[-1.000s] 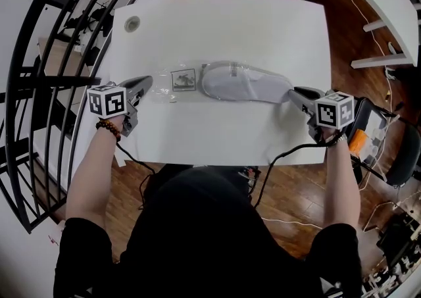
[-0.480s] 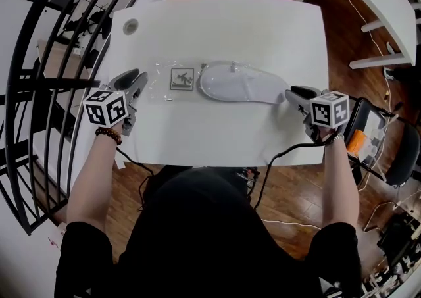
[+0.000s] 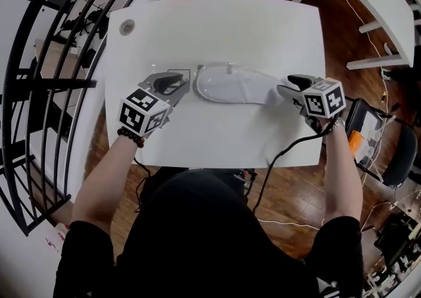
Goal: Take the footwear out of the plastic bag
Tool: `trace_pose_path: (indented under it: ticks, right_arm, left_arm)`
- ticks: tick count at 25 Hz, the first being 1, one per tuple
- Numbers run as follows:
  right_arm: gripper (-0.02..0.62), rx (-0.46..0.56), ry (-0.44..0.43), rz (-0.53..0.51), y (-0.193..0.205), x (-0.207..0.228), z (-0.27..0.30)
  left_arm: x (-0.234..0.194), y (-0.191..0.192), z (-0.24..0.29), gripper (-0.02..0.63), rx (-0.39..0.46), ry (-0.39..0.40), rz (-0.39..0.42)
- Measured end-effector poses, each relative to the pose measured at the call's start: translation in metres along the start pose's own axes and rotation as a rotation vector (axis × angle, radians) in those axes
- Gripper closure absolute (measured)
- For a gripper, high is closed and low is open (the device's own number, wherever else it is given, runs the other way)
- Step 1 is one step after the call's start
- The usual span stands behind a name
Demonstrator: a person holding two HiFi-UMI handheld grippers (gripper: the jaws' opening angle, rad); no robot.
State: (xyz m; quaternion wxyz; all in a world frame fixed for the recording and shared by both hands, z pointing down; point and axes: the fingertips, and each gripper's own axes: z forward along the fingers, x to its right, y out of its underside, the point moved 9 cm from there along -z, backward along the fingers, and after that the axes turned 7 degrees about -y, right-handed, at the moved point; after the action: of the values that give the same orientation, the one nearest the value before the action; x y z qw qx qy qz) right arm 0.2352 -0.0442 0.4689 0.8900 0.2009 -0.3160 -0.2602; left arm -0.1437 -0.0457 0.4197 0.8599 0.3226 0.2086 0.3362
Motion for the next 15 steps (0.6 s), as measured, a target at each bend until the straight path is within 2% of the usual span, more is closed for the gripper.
trace_pose_path:
  ticks: [5,10,15]
  right_arm:
    - [0.373,-0.115,-0.063,-0.128,-0.026,-0.001,0.019]
    - [0.368,-0.273,-0.140,-0.249,-0.042,-0.007,0.041]
    - [0.367,-0.406,-0.223,-0.281,-0.048,-0.010,0.060]
  left_arm:
    - [0.022,0.000,0.033,0.491,-0.074,0.046,0.055]
    - [0.030,0.005,0.050,0.494,-0.115,0.035,0.077]
    - [0.030,0.012,0.053,0.500,-0.121,0.006,0.062]
